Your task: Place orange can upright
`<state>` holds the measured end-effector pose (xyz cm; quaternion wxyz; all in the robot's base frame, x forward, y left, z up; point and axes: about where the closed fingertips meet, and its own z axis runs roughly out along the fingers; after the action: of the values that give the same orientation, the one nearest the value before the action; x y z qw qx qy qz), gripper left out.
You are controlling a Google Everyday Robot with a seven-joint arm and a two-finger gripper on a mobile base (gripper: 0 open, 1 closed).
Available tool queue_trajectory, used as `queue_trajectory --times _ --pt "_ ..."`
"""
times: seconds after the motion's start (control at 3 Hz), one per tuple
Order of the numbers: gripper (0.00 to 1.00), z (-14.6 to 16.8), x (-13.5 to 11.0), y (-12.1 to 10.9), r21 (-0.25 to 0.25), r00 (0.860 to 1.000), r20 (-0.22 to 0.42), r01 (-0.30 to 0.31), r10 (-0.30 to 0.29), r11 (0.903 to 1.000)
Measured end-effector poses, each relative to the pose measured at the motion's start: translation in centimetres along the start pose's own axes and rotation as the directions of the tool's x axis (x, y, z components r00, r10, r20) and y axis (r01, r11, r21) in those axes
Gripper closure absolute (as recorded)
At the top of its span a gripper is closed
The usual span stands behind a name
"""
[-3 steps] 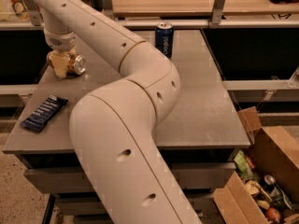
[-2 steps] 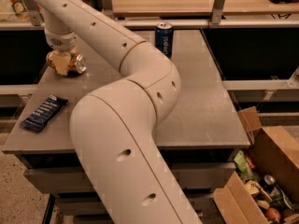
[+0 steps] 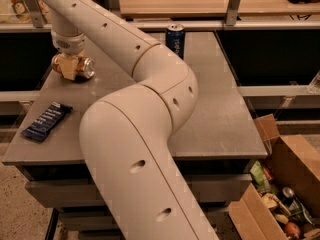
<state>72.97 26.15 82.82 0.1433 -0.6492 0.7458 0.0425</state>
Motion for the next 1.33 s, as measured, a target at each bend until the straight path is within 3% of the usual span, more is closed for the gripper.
queue_trajectory --times 1.0,1.33 --pt "1.0 -5.5 1.1 -1.2 0.032 0.994 0.106 -0.011 0.008 0.9994" --pt "1.0 -6.3 1.5 -1.3 0.033 0.994 0.11 -0.008 0.005 0.9994"
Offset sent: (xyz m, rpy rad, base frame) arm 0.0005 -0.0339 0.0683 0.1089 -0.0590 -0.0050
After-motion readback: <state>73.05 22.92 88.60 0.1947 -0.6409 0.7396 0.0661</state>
